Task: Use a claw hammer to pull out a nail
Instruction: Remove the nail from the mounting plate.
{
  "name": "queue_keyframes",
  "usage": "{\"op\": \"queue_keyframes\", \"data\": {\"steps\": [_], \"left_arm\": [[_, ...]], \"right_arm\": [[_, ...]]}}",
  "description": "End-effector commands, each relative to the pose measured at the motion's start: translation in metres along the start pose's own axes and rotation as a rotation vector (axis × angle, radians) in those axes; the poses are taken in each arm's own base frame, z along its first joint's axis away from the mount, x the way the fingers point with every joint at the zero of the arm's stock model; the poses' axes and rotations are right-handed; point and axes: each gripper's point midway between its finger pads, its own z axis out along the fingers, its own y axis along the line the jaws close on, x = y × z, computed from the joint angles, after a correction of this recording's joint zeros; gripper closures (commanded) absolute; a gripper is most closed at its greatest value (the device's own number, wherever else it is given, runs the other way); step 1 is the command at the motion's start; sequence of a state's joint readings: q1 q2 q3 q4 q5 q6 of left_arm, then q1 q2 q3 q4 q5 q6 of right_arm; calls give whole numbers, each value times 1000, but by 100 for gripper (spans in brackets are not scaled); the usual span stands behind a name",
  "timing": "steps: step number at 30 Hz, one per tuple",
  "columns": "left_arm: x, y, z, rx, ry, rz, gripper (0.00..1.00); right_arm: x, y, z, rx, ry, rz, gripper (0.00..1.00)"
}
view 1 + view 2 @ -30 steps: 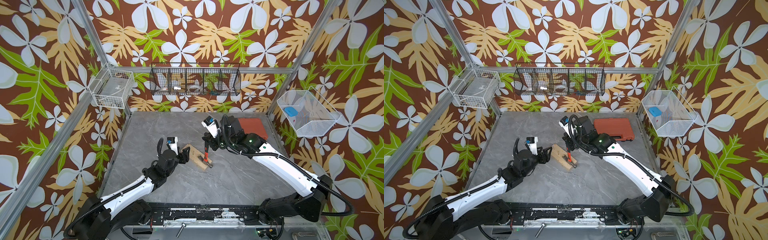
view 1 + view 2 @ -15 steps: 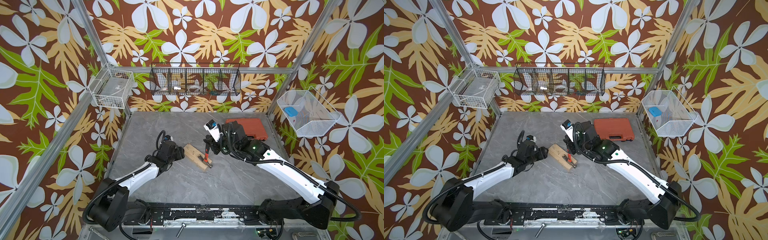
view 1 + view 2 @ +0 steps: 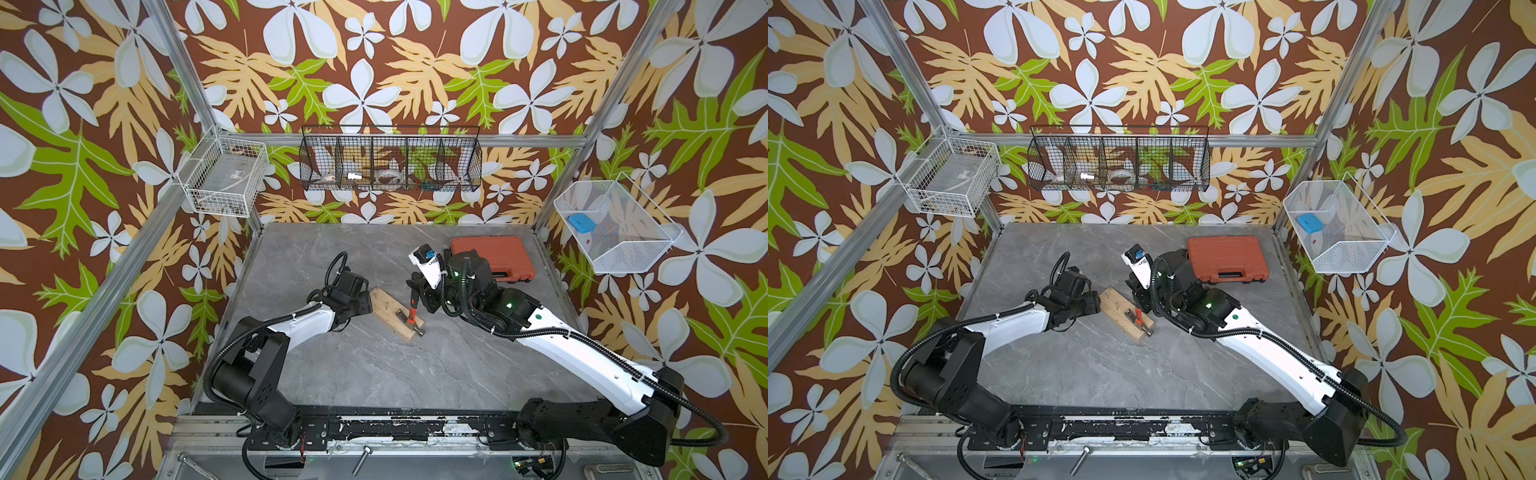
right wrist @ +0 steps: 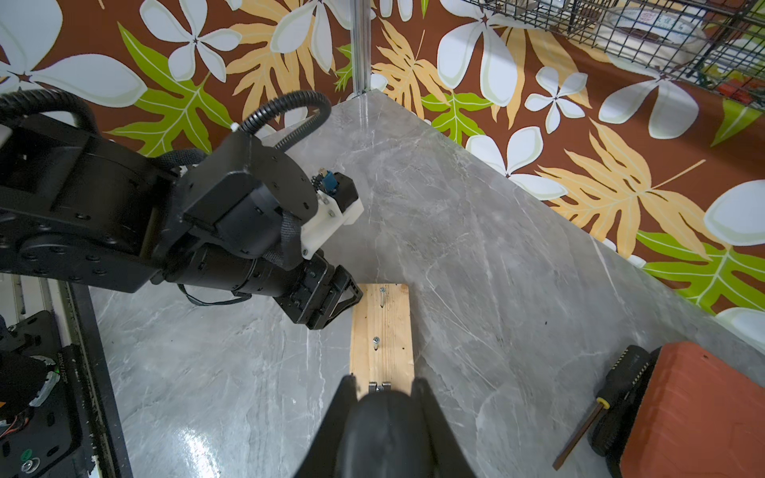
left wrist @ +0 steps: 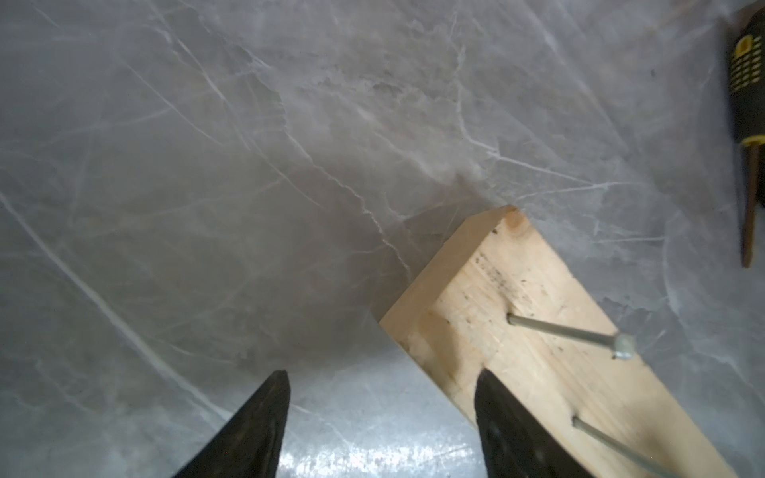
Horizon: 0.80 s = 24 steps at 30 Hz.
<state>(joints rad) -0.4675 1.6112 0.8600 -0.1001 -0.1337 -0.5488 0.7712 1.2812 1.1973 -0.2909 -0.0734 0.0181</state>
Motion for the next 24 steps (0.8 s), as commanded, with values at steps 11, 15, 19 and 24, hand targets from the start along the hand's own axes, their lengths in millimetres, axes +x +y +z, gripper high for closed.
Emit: {"op": "queue_keyframes", "data": {"steps": [11,15,19,24], "left_arm": [[5,11,13,-69,22,33,27],[11,14,19,-87,41,36,27],[19,21,24,-108,60,44,27],[28,28,28,-128,82,53,27]], "right_arm": [[-15,2,-8,4,-119,16,100],[-16,6,-13,-7,-141,14,100],[-16,11,-19,-20,-175,-1,100],[-12,13,-24,-15,-203,-2,100]]}}
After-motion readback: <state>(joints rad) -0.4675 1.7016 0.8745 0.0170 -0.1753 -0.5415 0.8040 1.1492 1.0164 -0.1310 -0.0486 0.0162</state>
